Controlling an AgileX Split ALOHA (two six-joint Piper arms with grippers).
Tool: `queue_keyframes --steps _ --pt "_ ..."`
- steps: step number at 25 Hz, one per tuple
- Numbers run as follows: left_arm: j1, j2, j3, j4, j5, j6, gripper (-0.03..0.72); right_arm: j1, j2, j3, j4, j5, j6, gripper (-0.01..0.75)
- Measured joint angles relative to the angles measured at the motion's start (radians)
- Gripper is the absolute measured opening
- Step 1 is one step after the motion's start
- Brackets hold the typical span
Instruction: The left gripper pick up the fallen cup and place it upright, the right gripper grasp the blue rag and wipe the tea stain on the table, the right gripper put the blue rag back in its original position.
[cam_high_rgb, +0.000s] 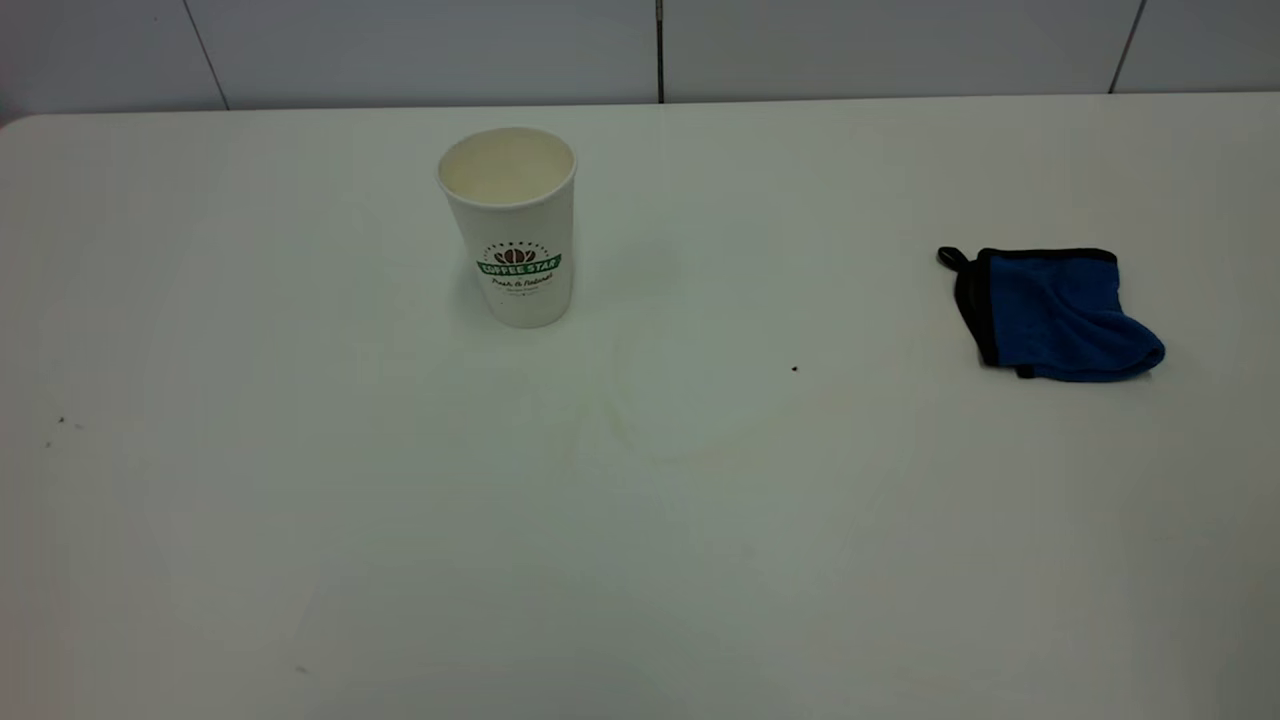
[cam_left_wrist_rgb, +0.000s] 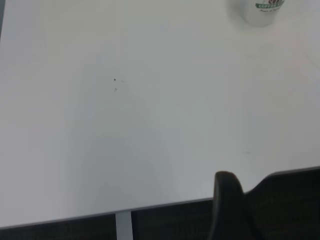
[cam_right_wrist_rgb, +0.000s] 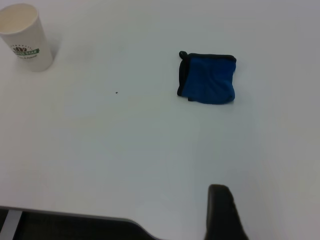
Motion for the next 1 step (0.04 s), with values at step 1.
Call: queue_keyframes --steps 1 --pt "0.0 0.0 0.0 0.0 0.0 0.0 0.454 0.0 0.0 0.0 0.0 0.0 0.0 0.509"
